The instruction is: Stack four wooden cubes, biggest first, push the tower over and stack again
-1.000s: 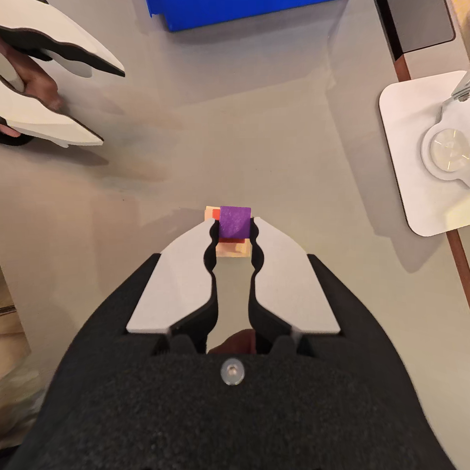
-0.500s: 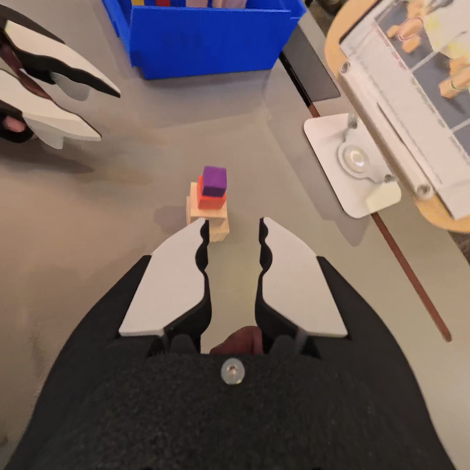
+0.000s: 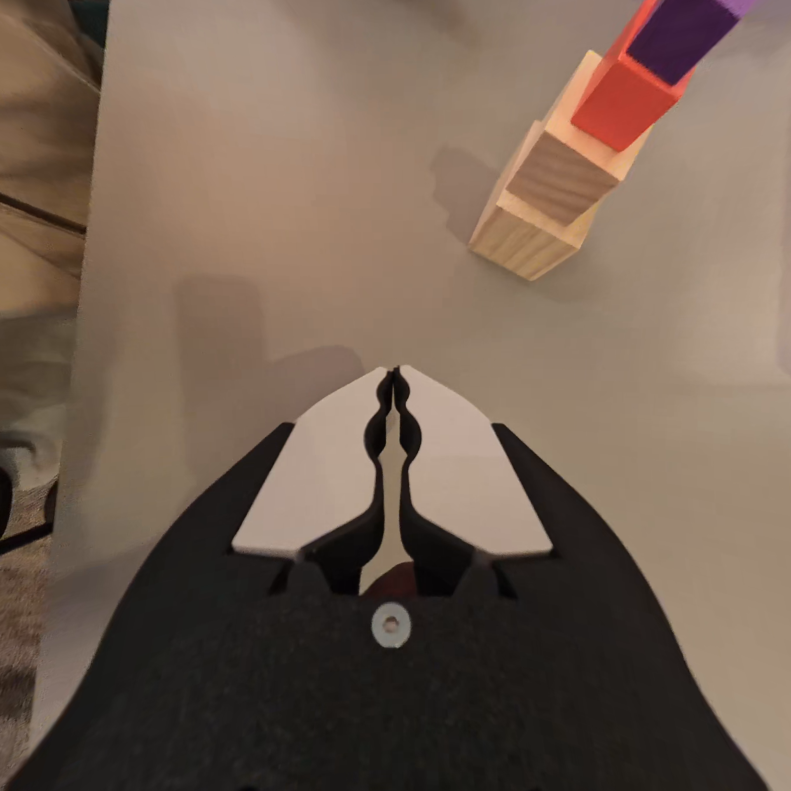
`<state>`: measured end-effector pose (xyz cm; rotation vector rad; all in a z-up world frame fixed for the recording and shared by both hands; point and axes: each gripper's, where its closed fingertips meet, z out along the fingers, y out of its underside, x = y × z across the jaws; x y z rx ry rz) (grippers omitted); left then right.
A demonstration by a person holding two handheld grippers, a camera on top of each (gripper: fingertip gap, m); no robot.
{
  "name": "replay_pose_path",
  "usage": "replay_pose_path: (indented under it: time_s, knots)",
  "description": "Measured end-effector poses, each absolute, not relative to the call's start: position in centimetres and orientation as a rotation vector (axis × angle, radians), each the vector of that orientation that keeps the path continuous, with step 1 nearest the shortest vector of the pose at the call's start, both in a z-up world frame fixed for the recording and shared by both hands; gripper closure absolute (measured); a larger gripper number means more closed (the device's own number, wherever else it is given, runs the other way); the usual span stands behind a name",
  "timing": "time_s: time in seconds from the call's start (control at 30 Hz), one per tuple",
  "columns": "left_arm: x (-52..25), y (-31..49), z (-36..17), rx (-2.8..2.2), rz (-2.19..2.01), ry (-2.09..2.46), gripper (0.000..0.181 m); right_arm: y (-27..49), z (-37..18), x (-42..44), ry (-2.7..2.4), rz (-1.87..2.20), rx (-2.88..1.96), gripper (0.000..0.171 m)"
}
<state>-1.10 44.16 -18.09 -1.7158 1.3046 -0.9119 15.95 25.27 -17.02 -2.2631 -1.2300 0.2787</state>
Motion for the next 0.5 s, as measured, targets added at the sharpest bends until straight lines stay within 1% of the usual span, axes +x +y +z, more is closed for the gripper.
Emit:
replay_pose_path:
  time_s: [0.1,0.4,0.5]
  knots:
    - [-1.6,44.3,-17.9,-1.705,-0.893,1.294,0.129,25.3,-17.8,15.8,-1.374,0.325,-2.252,0.171]
    - [-2.8,45.5,-17.7,-1.692,-0.824,1.279,0.129,29.0,-20.1,18.7,-1.982,0.156,-2.196,0.171]
    - [-3.3,46.1,-17.5,-1.69,-0.792,1.267,0.129,31.4,-19.9,17.1,-2.115,0.184,-2.167,0.171]
